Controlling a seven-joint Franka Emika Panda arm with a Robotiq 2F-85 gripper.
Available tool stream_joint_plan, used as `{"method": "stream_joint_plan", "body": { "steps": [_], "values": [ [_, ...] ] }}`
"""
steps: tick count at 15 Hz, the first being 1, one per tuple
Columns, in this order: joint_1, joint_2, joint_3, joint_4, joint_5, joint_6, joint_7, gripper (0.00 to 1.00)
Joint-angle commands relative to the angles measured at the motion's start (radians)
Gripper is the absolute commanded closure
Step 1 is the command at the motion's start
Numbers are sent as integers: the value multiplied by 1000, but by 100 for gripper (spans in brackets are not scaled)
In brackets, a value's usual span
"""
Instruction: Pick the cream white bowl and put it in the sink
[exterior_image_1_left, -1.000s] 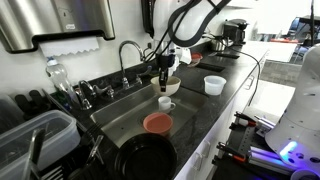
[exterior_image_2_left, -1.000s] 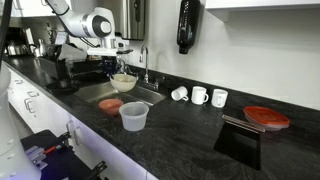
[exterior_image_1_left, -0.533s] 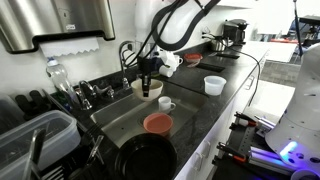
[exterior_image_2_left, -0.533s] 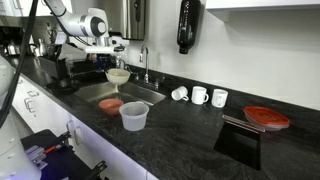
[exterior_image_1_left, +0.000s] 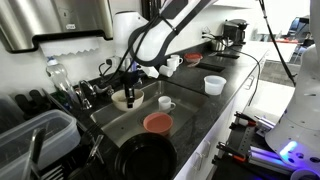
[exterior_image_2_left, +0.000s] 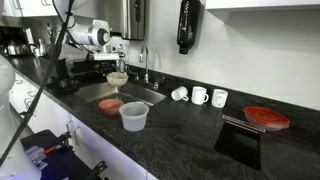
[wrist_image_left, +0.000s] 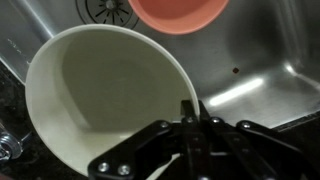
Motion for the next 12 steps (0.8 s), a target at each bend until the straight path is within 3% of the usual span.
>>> {"method": "stream_joint_plan", "body": {
  "steps": [1, 12],
  "values": [
    [-9, 97, 11, 104, -42, -6, -69, 99],
    [-14, 297, 55, 201, -25, -2, -139, 99]
  ]
}}
